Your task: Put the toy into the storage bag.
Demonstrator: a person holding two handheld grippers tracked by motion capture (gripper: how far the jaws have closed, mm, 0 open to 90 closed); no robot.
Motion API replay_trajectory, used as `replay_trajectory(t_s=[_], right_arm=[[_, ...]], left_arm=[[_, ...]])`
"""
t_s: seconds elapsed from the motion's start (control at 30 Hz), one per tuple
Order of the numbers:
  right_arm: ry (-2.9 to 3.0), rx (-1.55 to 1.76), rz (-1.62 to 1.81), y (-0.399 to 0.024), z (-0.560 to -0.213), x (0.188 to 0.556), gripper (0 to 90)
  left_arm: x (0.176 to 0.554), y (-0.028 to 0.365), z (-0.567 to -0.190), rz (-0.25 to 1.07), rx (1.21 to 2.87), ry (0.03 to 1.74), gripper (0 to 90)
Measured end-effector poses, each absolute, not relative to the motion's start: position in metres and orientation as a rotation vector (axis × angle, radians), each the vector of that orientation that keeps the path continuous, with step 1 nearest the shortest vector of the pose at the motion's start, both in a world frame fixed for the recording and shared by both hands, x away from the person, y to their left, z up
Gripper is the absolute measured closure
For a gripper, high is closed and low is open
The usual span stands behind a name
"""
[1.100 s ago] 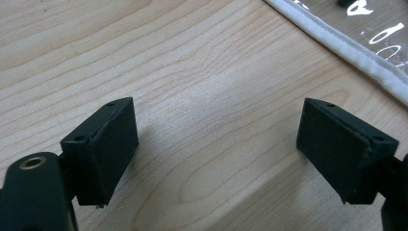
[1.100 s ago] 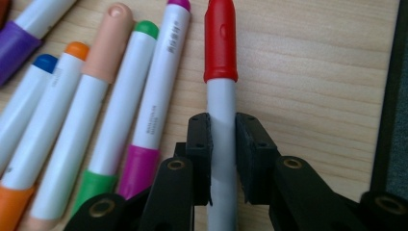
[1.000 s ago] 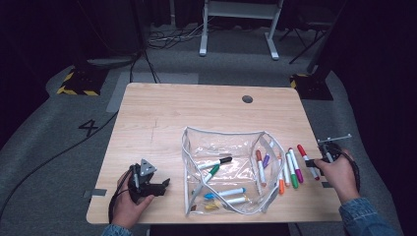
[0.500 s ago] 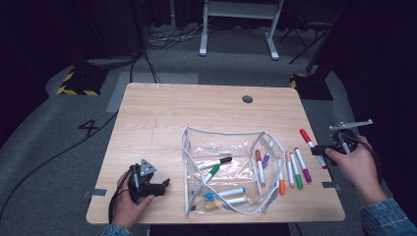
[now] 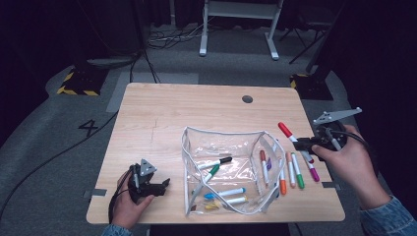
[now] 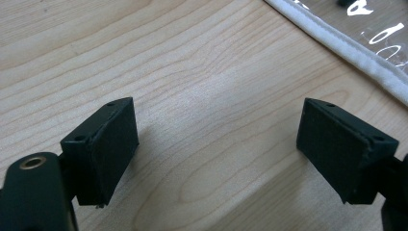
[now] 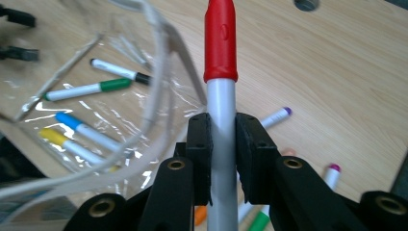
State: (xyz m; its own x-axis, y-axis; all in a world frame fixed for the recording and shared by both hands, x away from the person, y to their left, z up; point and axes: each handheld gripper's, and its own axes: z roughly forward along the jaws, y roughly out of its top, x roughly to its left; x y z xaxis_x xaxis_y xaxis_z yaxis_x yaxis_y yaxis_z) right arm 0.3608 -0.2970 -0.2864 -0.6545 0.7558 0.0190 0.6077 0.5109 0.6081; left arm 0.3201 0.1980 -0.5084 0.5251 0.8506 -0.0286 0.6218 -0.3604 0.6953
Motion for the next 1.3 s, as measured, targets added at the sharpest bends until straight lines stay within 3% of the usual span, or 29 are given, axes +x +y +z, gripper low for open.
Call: replay_trajectory(t_s=[0.47, 0.93, 1.3], right_arm=[[2.713, 0.859, 0.846, -0.21, -0.274, 0.346, 77.0], [2.889, 0.684, 0.697, -0.142, -0.297, 0.344, 77.0], [2.98, 0.636, 0.595, -0.112, -0.32, 0.347, 77.0]], left_arm=[[0.32, 0.198, -0.508, 0.442, 2.112, 1.19, 14.8], [0.32, 0.198, -0.508, 0.442, 2.113, 1.19, 14.7], [0.32, 0.198, -0.508, 0.442, 2.113, 1.19, 14.7]])
